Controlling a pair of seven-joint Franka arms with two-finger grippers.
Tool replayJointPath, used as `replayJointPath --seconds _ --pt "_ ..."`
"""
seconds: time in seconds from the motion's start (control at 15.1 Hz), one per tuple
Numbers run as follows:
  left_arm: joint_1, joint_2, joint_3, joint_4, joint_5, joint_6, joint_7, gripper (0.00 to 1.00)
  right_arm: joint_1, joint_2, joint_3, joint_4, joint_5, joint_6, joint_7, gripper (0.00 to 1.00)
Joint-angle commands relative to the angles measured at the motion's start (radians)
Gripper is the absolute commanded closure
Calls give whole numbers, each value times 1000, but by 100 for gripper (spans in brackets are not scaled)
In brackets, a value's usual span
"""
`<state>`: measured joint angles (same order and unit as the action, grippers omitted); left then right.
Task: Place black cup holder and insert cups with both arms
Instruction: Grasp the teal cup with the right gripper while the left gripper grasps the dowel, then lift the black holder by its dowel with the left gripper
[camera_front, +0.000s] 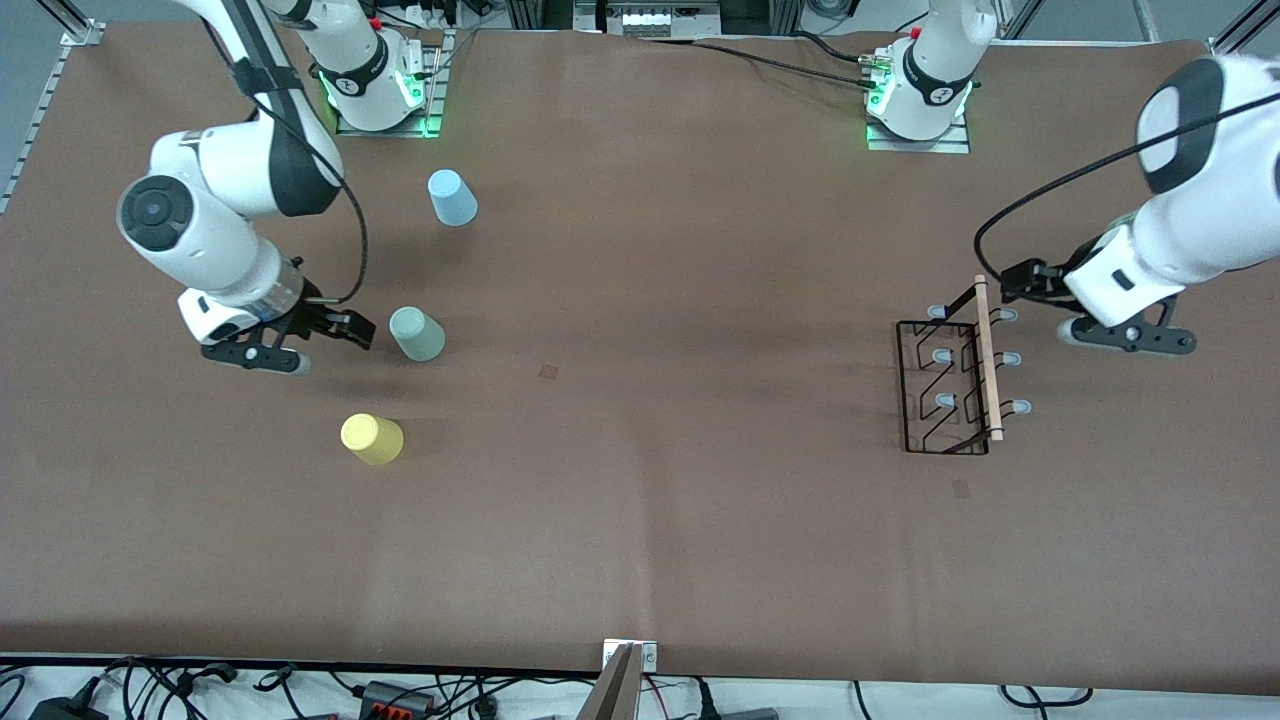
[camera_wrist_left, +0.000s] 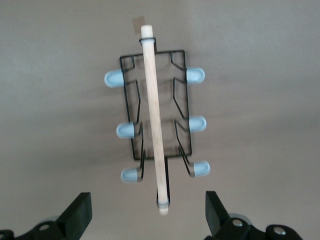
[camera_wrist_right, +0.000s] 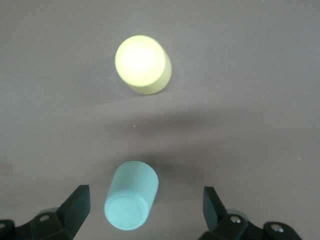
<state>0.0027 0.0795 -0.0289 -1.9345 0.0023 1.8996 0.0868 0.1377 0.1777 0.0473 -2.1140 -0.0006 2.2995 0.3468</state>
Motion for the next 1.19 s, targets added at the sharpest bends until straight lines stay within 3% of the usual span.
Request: replayJointPath --seconds 0.0,0.33,0.6,0.73,0.93,1.06,1.13 --pt "-3 18 -12 -67 24 119 -1 0 31 20 -7 -3 7 24 34 0" --pt "-6 114 -14 -84 24 225 -1 0 63 37 -7 -4 7 23 89 0" --pt "-6 135 -14 -87 24 234 -1 2 97 74 -9 -4 7 41 127 0" --pt "-6 138 -14 -87 24 233 1 34 98 82 -7 -6 7 63 130 0" --pt "-7 135 -14 -86 24 222 8 68 99 95 -9 -15 7 66 129 0" --pt "-7 131 -14 -86 24 217 10 83 97 94 -9 -58 7 107 130 0" --pt "-7 131 -14 -84 24 214 8 86 97 91 -9 -88 7 144 129 0"
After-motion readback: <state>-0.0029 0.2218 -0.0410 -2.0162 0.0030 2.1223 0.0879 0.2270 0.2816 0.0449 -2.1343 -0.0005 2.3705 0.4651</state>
